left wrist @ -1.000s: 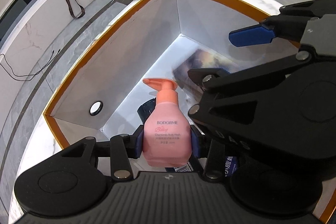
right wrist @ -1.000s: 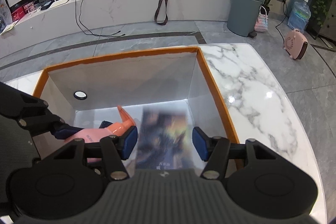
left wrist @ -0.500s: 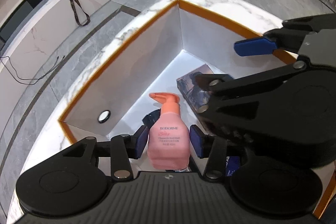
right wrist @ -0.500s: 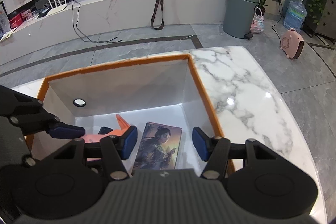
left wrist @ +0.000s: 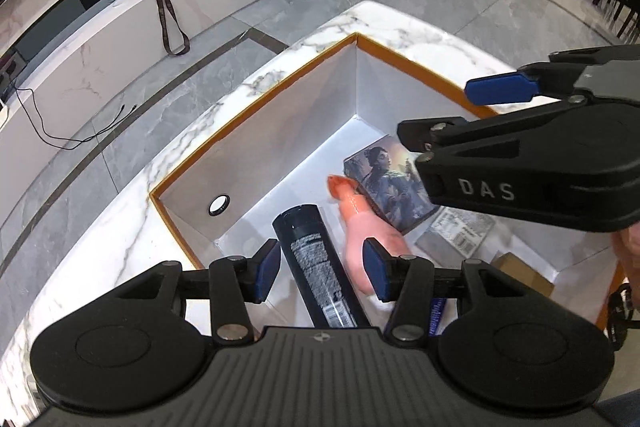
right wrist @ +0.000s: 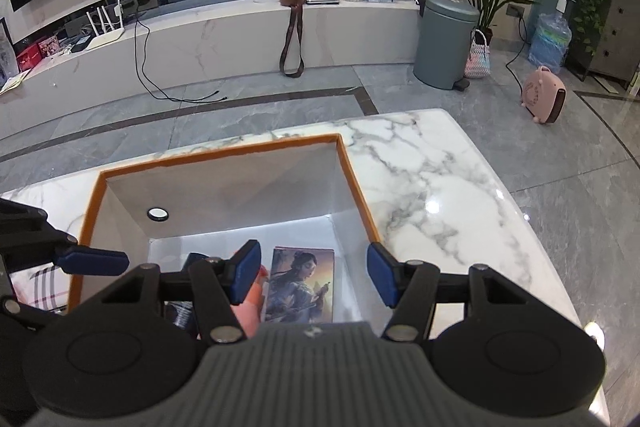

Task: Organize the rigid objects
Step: 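Lower the pump bottle and book into the orange box and open both tools, then withdraw both tools from the orange box toward the table items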

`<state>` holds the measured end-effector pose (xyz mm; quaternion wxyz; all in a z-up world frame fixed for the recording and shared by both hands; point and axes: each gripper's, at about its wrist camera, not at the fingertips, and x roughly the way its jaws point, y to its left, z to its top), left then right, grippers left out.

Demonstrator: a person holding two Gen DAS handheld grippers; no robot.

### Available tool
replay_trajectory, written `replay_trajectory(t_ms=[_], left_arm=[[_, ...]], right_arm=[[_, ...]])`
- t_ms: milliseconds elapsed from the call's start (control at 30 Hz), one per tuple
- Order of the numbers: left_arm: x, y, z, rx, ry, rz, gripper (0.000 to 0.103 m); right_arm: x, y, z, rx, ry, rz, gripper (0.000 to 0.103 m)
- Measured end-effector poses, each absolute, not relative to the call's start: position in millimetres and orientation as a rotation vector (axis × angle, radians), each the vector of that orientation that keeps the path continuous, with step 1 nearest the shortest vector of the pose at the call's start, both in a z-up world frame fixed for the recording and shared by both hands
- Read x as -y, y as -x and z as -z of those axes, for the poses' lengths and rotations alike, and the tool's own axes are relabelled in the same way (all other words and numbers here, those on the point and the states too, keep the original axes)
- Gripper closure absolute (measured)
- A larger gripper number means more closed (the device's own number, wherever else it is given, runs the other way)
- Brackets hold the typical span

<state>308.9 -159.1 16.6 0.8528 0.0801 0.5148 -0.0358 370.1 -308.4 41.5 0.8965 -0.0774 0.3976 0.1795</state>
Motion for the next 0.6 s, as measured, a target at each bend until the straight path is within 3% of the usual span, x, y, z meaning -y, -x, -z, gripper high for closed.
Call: replay_trajectory(t_ms=[600], left_arm=[[119,-231,-65,-0.960,-0.057,0.025,0.042]], right_arm=[[299,-317,-85,-0.725,0.190,-0.412,0.042]])
